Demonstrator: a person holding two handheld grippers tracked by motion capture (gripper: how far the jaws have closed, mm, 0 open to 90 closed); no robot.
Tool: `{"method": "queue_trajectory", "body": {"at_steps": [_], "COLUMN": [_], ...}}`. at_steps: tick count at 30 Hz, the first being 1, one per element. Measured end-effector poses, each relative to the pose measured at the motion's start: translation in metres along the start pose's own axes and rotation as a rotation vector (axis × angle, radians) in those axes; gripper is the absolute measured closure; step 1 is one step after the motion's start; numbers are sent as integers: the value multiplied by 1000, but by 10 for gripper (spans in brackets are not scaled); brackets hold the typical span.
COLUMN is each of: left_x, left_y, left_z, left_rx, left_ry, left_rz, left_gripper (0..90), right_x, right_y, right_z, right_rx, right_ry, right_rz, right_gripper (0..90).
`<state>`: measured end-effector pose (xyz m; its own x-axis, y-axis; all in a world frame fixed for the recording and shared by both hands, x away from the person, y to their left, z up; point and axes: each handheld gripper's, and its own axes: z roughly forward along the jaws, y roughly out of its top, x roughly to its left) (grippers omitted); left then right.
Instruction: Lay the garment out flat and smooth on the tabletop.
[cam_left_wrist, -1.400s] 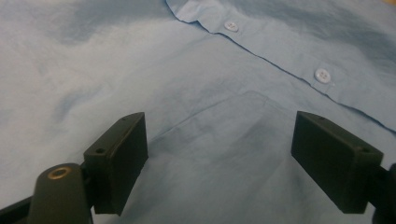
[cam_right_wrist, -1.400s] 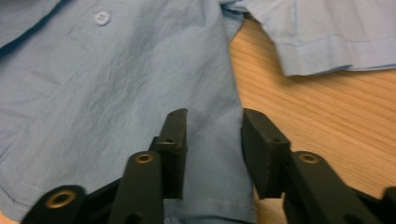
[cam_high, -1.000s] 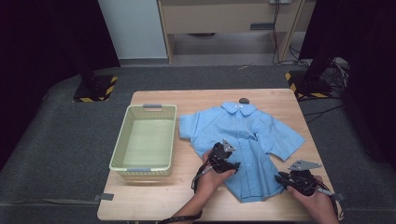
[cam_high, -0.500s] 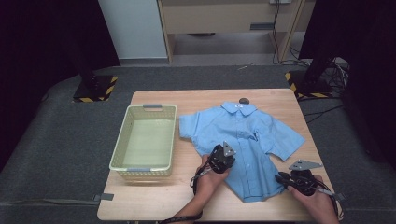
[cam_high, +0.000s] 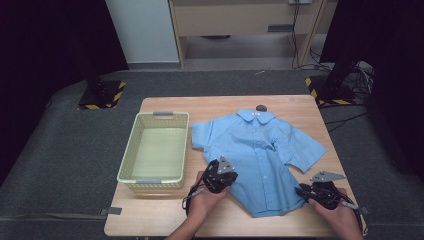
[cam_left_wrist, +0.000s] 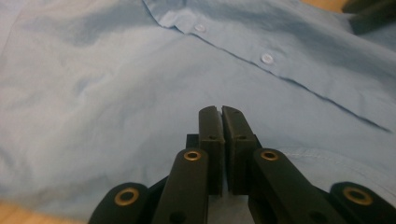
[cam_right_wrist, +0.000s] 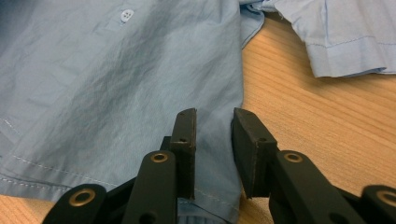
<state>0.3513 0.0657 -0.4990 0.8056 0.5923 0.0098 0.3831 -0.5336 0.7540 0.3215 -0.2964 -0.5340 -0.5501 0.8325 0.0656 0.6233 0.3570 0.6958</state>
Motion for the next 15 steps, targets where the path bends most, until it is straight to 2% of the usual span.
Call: {"method": "queue_trajectory", "body": {"at_steps": [3, 5, 8, 9, 12, 15], "left_x": [2, 5, 9, 9, 12, 15], "left_y": [-11, -19, -29, -29, -38, -45], "left_z": [-16, -23, -26, -26, -26, -24], "left_rx": [17, 27, 45, 45, 72, 100], "left_ry": [6, 13, 23, 23, 30, 35], "left_rz": [13, 9, -1, -1, -3, -6], "left_gripper": [875, 875, 875, 876, 876, 875], "right_x": [1, 1, -2, -2, -8, -17], "right_y": [0, 1, 0, 0, -5, -12], "right_z": [-2, -8, -23, -23, -37, -40], "right_rx": [5, -11, -29, -29, -32, 12], "right_ry": [-7, -17, -40, -40, -74, -132], "right_rz": [-3, -8, 8, 8, 19, 46], "right_gripper": [637, 636, 674, 674, 740, 751]}}
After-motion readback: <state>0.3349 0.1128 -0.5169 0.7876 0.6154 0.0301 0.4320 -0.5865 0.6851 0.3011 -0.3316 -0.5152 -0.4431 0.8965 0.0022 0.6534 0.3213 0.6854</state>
